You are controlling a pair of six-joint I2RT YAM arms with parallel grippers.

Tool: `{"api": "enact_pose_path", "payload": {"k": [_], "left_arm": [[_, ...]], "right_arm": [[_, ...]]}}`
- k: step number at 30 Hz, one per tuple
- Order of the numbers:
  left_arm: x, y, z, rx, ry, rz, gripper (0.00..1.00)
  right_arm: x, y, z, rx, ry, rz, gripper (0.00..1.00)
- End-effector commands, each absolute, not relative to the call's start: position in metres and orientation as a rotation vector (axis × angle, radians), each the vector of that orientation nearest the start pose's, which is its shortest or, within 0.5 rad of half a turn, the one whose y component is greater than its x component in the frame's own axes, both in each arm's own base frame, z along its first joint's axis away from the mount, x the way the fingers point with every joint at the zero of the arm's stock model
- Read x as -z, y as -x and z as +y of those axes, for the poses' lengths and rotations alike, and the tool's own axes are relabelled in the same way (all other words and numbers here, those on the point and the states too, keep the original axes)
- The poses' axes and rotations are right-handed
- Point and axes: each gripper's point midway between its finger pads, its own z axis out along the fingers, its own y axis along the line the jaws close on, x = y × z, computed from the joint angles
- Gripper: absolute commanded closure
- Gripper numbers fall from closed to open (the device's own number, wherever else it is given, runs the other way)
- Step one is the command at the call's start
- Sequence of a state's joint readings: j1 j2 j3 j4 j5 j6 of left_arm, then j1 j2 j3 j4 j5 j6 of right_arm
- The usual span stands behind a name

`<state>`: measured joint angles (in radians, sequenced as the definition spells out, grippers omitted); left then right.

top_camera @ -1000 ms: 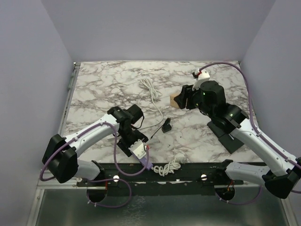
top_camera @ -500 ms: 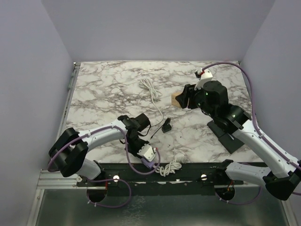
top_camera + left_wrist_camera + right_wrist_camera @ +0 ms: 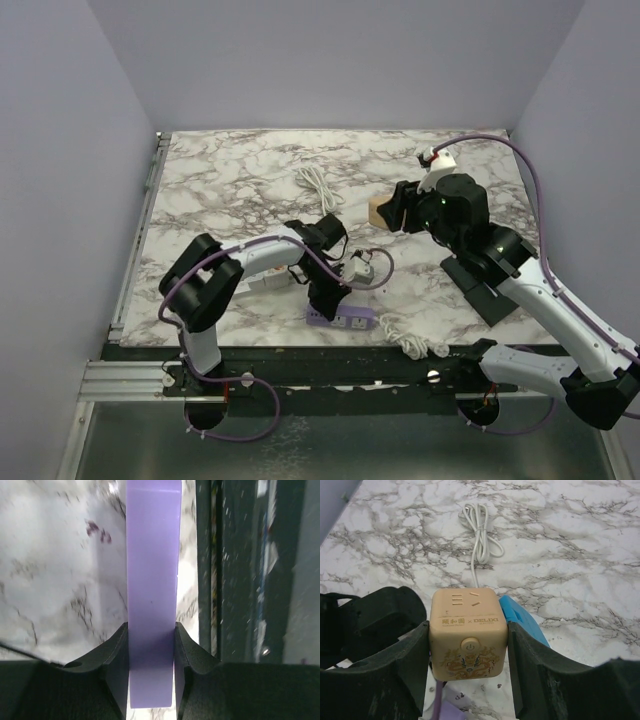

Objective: Insert the plug
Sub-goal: Move the socket to the corner of the board.

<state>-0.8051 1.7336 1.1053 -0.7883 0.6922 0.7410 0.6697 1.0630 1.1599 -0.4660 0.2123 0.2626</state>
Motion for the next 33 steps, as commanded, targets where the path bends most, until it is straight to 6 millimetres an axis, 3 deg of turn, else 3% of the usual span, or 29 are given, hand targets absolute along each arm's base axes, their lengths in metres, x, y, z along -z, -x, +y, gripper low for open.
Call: {"api": "enact_pose_path", "payload": {"k": [1,7,10,13,17,18,19,20,21,22,27,33], "left_arm": [[-0.029,-0.161,-0.315,-1.280,1.784,-2.295,0.98],[-0.013,-0.191,-0.319,-1.341,1.569,-2.409,0.94],[-0.005,-0.208,-0.315,-1.372,1.468,-2.477,0.84],[0.008,-0.217,-0.308,-1.316,1.476,-2.531,0.70],[0.013,-0.236,-0.300,-1.271,1.468,-2.669,0.65],[0.014,-0.240,-0.297,-1.254,1.483,-2.700,0.60],[0.015,-0.244,-0.295,-1.235,1.502,-2.726,0.48],[0.016,-0.246,-0.292,-1.213,1.523,-2.749,0.32],[0.017,-0.249,-0.290,-1.191,1.539,-2.770,0.07],[0.016,-0.251,-0.290,-1.185,1.537,-2.789,0.02],[0.000,-0.262,-0.298,-1.262,1.539,-2.841,0.01],[-0.058,-0.259,-0.306,-1.556,1.404,-2.793,0.01]], "right_arm": [[-0.301,-0.287,0.189,-0.405,0.262,1.932,0.99],[-0.298,-0.283,0.177,-0.366,0.257,1.963,0.99],[-0.301,-0.281,0.172,-0.351,0.259,1.981,0.99],[-0.299,-0.277,0.171,-0.347,0.269,2.021,0.99],[-0.295,-0.269,0.170,-0.350,0.282,2.084,0.99],[-0.293,-0.266,0.170,-0.352,0.288,2.099,0.99],[-0.291,-0.264,0.169,-0.352,0.291,2.116,0.99],[-0.290,-0.262,0.169,-0.354,0.293,2.128,0.99],[-0.289,-0.260,0.169,-0.354,0.299,2.141,0.99],[-0.287,-0.257,0.168,-0.356,0.304,2.159,1.00],[-0.279,-0.249,0.169,-0.367,0.302,2.229,0.99],[-0.262,-0.238,0.175,-0.382,0.348,2.359,0.99]]}}
